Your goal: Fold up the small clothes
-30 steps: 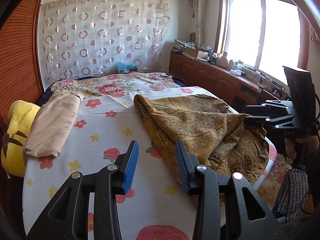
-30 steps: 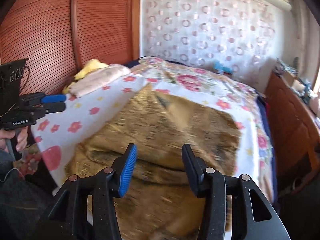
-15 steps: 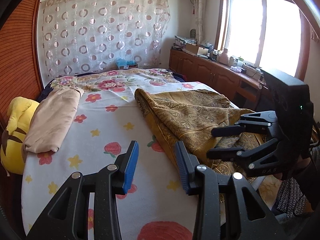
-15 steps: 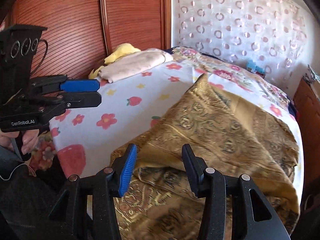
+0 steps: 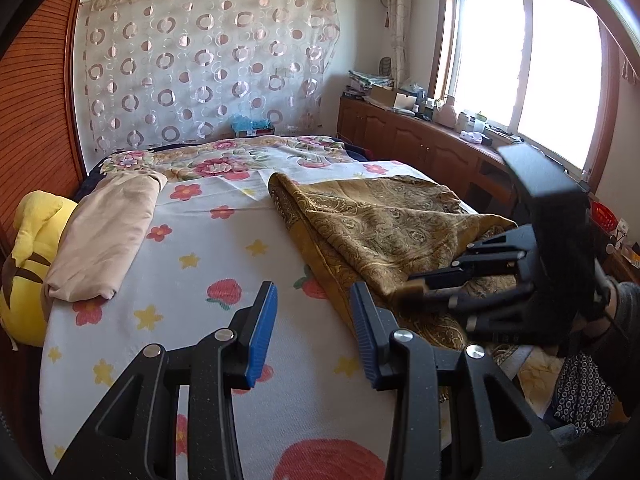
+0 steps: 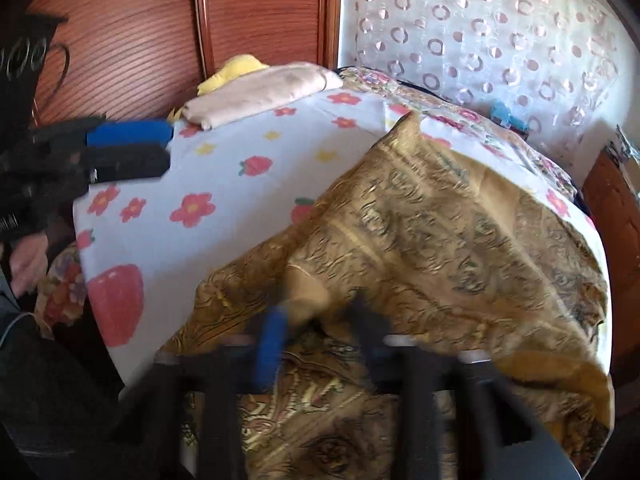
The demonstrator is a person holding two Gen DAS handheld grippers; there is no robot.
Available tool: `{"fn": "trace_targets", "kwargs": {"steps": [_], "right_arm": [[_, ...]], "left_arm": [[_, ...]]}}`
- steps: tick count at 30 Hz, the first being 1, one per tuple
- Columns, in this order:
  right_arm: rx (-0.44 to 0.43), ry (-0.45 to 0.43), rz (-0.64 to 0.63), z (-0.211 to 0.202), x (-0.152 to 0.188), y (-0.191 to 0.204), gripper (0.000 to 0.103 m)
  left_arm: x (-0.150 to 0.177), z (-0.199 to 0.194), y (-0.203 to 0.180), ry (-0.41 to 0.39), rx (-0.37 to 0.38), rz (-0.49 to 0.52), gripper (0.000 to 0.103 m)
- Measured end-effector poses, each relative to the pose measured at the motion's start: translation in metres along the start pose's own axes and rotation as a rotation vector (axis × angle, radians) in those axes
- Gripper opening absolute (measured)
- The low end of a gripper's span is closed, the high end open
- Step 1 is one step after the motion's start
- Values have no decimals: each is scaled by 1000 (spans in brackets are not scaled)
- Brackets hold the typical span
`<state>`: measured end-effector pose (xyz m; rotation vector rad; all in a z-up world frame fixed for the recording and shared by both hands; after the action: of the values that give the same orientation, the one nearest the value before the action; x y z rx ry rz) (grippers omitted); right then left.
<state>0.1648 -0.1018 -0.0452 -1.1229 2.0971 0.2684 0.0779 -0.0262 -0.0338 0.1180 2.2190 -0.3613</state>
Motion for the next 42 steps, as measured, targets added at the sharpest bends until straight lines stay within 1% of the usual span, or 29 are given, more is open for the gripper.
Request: {"fn": "trace_targets", "kwargs": {"steps": [1, 3, 5, 8, 10, 14, 16, 19, 21, 23, 24, 25, 27, 30, 31, 35, 37, 39, 42], "right_arm": [[11, -8, 1, -5, -3, -5, 12], [68, -46, 7, -20, -11, -19, 9], [112, -79, 22, -36, -21, -40, 8], [221, -103, 28, -53, -36, -80, 8], [314, -96, 53, -57, -45, -118, 7], [453, -58, 127, -55, -55, -191, 7], [488, -26, 190, -45, -55, -221, 7], [525, 36, 287, -21, -49, -252, 7], [520, 69, 372, -8, -48, -263, 16], [508, 56, 403, -4, -50, -263, 19], [510, 46, 393, -3, -54, -258, 23], [512, 41, 381, -5, -54, -254, 25], [491, 26, 355, -7, -55, -244, 25], [428, 1, 314, -25, -39, -212, 25], [413, -6, 297, -31, -32, -199, 25], [368, -26, 250, -57, 16, -159, 25], [369, -45, 242, -72, 39, -148, 25], [369, -46, 259, -83, 63, -138, 25], [365, -48, 294, -96, 90, -130, 25]], "left_arm": [[1, 0, 0, 3, 0, -1, 39], [3, 2, 0, 11, 0, 1, 39], [4, 3, 0, 15, 2, 1, 39], [6, 4, -1, 18, 6, 1, 39], [6, 5, -2, 20, 9, 3, 39], [8, 7, -3, 26, 8, 3, 39], [8, 9, -2, 30, 8, 1, 39], [11, 13, -2, 41, 11, 2, 39], [12, 16, -3, 50, 12, 6, 39], [13, 17, -4, 58, 15, 11, 39], [14, 18, -6, 61, 17, 14, 39], [15, 18, -7, 64, 19, 17, 39], [17, 19, -11, 69, 25, 24, 39], [20, 20, -15, 77, 38, 30, 39], [22, 20, -17, 83, 45, 32, 39], [32, 22, -24, 118, 68, 50, 39], [36, 24, -27, 134, 73, 57, 39], [40, 24, -29, 146, 79, 57, 39], [49, 20, -31, 169, 99, 57, 39]]}}
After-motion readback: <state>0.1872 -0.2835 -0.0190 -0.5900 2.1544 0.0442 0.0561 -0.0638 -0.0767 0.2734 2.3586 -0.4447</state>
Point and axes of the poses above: each gripper's, at about its wrist camera, not at the fingertips, and z roughly the way its jaws point, y to its left, x to its underside, the point moved 3 cm from there along z, roughly the way its jaws point, and after that the axes turned 8 degrees about -z, right-handed, at the moved point
